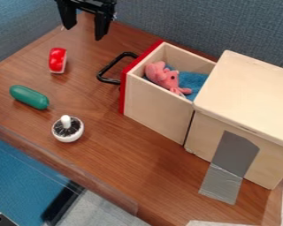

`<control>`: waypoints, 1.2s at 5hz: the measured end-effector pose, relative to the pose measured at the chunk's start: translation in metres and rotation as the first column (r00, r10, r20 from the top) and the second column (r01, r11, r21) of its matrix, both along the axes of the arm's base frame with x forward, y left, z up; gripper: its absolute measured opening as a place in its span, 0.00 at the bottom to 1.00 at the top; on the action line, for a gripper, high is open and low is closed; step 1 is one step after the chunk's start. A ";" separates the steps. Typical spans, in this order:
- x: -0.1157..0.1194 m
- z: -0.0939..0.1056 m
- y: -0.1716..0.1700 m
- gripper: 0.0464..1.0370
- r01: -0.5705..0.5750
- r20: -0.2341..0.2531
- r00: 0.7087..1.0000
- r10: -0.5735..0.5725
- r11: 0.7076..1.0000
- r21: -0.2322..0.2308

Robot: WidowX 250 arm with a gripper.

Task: Close the drawer

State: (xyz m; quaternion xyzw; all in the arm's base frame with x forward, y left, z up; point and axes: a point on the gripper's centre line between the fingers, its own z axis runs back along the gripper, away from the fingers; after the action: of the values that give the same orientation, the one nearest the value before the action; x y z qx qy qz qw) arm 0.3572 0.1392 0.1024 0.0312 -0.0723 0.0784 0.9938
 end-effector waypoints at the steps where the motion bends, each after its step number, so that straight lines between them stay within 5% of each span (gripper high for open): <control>1: 0.006 -0.029 -0.003 0.96 0.022 -0.018 1.000 -0.023 0.997 -0.070; 3: 0.014 -0.052 -0.021 0.96 0.041 -0.043 0.998 -0.049 0.984 -0.171; 5: 0.018 -0.075 -0.038 0.91 0.070 -0.107 0.990 -0.089 0.984 -0.162; 6: 0.017 -0.086 -0.038 0.62 0.055 -0.126 0.989 -0.077 0.984 -0.167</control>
State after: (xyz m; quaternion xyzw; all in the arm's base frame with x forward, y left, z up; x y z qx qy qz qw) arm 0.3743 0.1014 0.0163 -0.0473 -0.0008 0.0489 0.9977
